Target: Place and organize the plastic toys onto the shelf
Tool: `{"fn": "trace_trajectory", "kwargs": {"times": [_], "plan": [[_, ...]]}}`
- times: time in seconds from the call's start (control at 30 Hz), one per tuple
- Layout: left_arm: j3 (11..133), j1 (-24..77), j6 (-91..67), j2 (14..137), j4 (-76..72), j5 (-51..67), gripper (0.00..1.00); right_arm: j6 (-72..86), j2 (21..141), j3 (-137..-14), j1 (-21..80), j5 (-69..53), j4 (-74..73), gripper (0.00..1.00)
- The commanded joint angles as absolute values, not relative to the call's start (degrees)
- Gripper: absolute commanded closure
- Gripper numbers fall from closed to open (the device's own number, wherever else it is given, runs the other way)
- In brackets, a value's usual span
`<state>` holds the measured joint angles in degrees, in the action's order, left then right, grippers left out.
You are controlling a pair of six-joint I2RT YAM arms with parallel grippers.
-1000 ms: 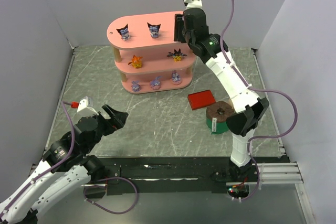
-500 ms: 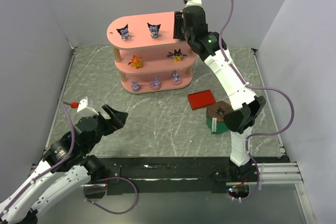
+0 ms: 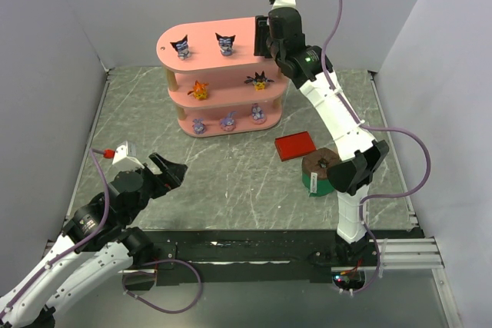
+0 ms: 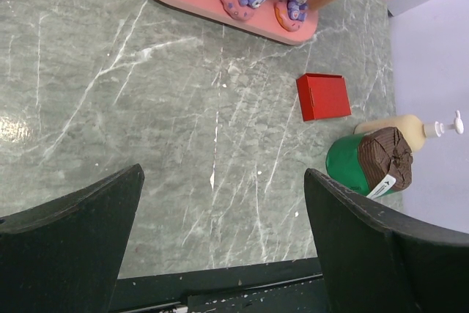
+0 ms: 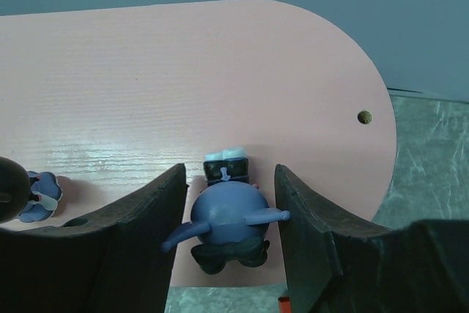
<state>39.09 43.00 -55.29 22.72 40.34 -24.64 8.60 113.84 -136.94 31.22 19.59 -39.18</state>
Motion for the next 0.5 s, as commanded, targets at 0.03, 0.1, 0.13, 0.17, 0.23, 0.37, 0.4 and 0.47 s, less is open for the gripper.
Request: {"fn": "trace_trajectory", "kwargs": {"times": [0.03,0.1,0.13,0.17,0.23,0.37,0.4,0.47], "plan": [[39.2,43.15,-55.63,22.68,39.99,-25.58,0.04,7.56,114.43,-140.89,30.85,19.25,-38.32,0.4],[39.2,43.07,-55.72,22.68,39.99,-25.58,0.03,7.56,114.43,-141.06,30.85,19.16,-38.32,0.38],[39.2,43.15,-55.72,22.68,39.99,-25.66,0.04,7.56,114.43,-141.15,30.85,19.16,-38.23,0.37],[39.2,43.15,-55.64,22.68,40.08,-25.66,0.04,7.73,114.52,-141.24,30.85,19.16,-38.32,0.37],[39.2,43.15,-55.72,22.68,40.08,-25.66,0.04,7.91,114.61,-141.5,30.85,18.99,-38.5,0.37],[39.2,43.15,-55.72,22.68,40.08,-25.66,0.04,8.09,114.78,-141.59,30.76,19.34,-38.41,0.35],[39.2,43.15,-55.72,22.68,40.17,-25.66,0.04,8.17,114.79,-141.59,30.85,19.6,-38.41,0.35],[39.2,43.15,-55.72,22.59,40.08,-25.66,0.04,8.35,114.79,-141.77,30.76,19.6,-38.23,0.34]]}}
